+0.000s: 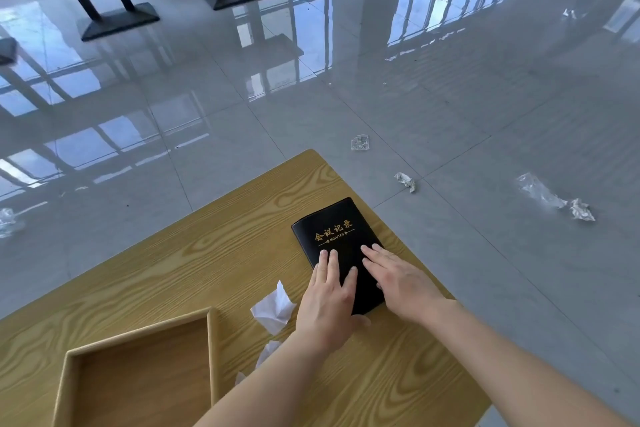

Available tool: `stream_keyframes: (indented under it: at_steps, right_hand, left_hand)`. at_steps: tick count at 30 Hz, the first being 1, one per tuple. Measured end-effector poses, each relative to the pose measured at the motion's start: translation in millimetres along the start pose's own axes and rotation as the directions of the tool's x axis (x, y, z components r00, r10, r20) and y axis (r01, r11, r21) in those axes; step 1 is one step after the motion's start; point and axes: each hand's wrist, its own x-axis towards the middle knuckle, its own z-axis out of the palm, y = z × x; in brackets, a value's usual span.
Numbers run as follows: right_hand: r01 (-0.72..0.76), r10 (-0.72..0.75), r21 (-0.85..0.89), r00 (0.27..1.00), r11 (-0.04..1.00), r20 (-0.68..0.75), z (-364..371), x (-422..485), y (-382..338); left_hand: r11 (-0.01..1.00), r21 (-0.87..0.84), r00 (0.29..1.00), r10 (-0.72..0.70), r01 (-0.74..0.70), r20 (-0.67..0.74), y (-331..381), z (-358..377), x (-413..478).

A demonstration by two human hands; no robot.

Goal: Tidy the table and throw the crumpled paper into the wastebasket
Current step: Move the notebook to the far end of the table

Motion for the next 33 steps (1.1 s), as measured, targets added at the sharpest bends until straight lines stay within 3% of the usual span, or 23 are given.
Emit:
stream_keyframes:
  at_steps: [33]
  right_hand:
    - [-0.016, 0.014, 0.058, 0.999, 0.998, 0.038, -18, 149, 27]
  left_hand:
    - [0.987, -0.087, 0.979, -0.150, 0.139, -0.141, -59, -26, 100]
